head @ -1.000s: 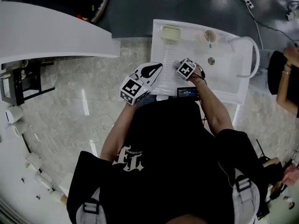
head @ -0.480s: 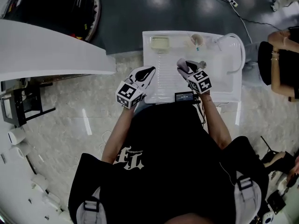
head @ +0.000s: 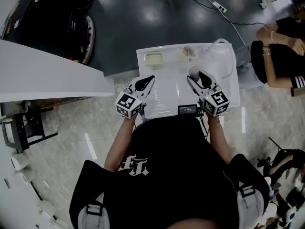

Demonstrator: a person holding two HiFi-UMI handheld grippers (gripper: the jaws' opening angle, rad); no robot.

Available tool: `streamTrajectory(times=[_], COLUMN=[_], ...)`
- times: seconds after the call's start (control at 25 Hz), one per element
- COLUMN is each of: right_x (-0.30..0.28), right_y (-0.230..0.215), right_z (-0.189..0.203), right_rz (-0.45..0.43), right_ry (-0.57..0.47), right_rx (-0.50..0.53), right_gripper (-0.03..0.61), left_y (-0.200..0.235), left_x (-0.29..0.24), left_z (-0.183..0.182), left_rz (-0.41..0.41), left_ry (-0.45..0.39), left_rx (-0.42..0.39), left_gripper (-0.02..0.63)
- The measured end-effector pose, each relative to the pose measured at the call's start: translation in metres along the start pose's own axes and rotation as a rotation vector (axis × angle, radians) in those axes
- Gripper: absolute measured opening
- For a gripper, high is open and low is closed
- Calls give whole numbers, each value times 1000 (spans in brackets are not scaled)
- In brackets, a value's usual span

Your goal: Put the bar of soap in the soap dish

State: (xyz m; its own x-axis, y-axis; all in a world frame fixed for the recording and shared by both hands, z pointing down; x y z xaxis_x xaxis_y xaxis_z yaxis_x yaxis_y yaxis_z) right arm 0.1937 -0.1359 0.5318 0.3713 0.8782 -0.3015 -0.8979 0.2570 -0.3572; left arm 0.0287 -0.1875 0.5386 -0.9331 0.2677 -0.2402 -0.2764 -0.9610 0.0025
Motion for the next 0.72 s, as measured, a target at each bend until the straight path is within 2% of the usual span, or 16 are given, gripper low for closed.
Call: streamTrajectory(times=[0.36, 0.72], right_x=[13, 6], right_y=[-8, -11], right_z=[-1, 5], right_rz=[37, 31], right_ry=[-9, 29], right_rx=[1, 24], right_gripper=[199, 199], left_y=[-9, -6], left_x=[-14, -6], left_z=[-6, 2], left_rz=[40, 2], left_ry=[-14, -14], left_rx=[-13, 8], left_gripper=[9, 8])
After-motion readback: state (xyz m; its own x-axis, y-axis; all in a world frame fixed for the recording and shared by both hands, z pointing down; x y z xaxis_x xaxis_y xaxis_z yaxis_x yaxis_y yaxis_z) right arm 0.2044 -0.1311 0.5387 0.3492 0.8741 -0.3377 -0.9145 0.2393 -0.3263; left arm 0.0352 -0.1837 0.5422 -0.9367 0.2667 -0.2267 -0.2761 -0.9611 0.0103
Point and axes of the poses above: the fingertips, and each gripper's own axes: x backward along the fingers, y to its left, z out of its underside, the point moved 1 cm from there along x, backward along the fingers, and after that the axes turned 11 degrees about -x, right-handed, at the moved point
